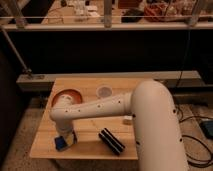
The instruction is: Place the white sponge in the ceramic bowl
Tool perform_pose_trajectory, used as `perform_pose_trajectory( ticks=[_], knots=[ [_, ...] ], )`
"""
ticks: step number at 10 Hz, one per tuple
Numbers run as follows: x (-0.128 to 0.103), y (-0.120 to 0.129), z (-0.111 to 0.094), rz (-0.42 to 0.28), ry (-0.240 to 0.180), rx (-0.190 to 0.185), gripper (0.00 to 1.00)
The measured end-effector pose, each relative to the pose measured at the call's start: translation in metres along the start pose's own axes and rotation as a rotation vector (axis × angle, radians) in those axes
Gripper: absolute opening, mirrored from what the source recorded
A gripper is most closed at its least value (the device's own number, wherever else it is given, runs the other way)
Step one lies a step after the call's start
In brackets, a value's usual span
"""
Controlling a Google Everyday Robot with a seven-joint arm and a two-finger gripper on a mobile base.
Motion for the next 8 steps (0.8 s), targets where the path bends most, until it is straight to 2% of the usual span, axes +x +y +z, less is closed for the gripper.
perform_pose_trajectory(
  ticks=[2, 5, 8],
  knots=[
    [0.001, 0.000, -0.016, 0.004, 0.007, 0.000, 0.00],
    [0.005, -0.006, -0.025, 0.004, 0.017, 0.004, 0.00],
    [0.009, -0.013, -0.053, 0.009, 0.030, 0.007, 0.00]
  ],
)
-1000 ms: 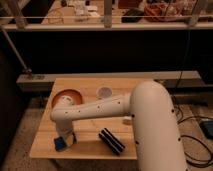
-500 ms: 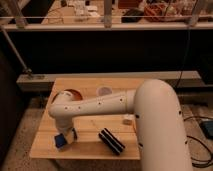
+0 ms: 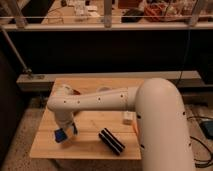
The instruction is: Place the white sponge in the ceramic bowl
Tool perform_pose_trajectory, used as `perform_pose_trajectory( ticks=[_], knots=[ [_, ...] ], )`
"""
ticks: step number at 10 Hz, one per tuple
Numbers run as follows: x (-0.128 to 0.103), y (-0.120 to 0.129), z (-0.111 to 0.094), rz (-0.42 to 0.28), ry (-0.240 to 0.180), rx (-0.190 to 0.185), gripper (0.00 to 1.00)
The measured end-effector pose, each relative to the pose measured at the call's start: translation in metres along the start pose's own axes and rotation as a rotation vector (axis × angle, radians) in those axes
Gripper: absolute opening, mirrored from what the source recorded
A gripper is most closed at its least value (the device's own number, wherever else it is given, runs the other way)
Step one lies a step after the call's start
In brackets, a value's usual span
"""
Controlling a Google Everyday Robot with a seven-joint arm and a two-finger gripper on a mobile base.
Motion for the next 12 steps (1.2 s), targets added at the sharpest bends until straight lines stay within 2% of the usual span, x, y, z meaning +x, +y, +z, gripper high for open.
perform_pose_trajectory(
  ticks=[2, 4, 7, 9, 12],
  knots=[
    [0.005, -0.003, -0.004, 0.001, 0.008, -0.005, 0.00],
    [0.011, -0.009, -0.008, 0.003, 0.011, -0.008, 0.10],
    [0.014, -0.013, -0.015, 0.003, 0.015, -0.012, 0.18],
    [0.023, -0.020, -0.018, 0.006, 0.021, -0.016, 0.13],
    [0.022, -0.025, -0.020, 0.002, 0.022, -0.015, 0.12]
  ],
)
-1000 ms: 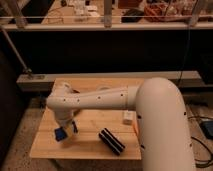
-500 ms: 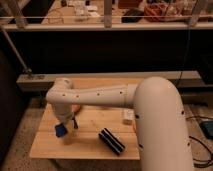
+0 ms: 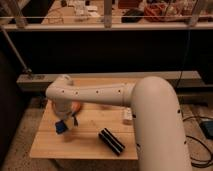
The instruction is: Place the white sponge in the ceramic bowl
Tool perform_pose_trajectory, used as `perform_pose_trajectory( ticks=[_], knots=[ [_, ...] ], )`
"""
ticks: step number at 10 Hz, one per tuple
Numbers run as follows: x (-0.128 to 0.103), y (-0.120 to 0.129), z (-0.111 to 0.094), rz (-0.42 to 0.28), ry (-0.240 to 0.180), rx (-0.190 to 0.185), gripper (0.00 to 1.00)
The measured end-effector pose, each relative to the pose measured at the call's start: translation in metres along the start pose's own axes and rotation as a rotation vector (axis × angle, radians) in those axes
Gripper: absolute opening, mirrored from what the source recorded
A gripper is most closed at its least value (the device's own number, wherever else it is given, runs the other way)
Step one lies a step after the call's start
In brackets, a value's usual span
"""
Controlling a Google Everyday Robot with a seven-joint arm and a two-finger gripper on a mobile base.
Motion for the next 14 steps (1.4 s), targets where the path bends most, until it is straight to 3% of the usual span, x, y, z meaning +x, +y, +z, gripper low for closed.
perform_pose_trajectory(
  ticks=[4, 7, 14],
  knots=[
    [0.009, -0.009, -0.006, 0.014, 0.006, 0.006, 0.01],
    [0.011, -0.012, -0.009, 0.019, 0.011, 0.006, 0.01],
    [0.038, -0.028, -0.020, 0.106, 0.014, 0.016, 0.01]
  ],
)
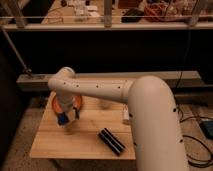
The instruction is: Place the white sponge in the ceramic bowl
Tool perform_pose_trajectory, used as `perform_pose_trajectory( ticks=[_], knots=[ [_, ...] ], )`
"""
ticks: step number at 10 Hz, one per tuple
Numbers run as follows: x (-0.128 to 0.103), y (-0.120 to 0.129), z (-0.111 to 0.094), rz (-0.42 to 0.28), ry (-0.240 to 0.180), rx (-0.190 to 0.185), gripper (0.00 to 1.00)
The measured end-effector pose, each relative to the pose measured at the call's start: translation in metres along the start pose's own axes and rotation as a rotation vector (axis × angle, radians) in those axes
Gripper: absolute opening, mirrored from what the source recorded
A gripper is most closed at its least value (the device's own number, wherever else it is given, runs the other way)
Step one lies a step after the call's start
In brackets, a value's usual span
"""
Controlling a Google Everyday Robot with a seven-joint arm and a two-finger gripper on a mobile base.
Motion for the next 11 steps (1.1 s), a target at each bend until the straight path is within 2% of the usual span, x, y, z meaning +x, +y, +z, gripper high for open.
perform_pose_trajectory(
  ticks=[5, 11],
  knots=[
    [0.015, -0.014, -0.006, 0.057, 0.008, 0.004, 0.01],
    [0.017, -0.027, -0.007, 0.087, 0.016, 0.002, 0.01]
  ],
)
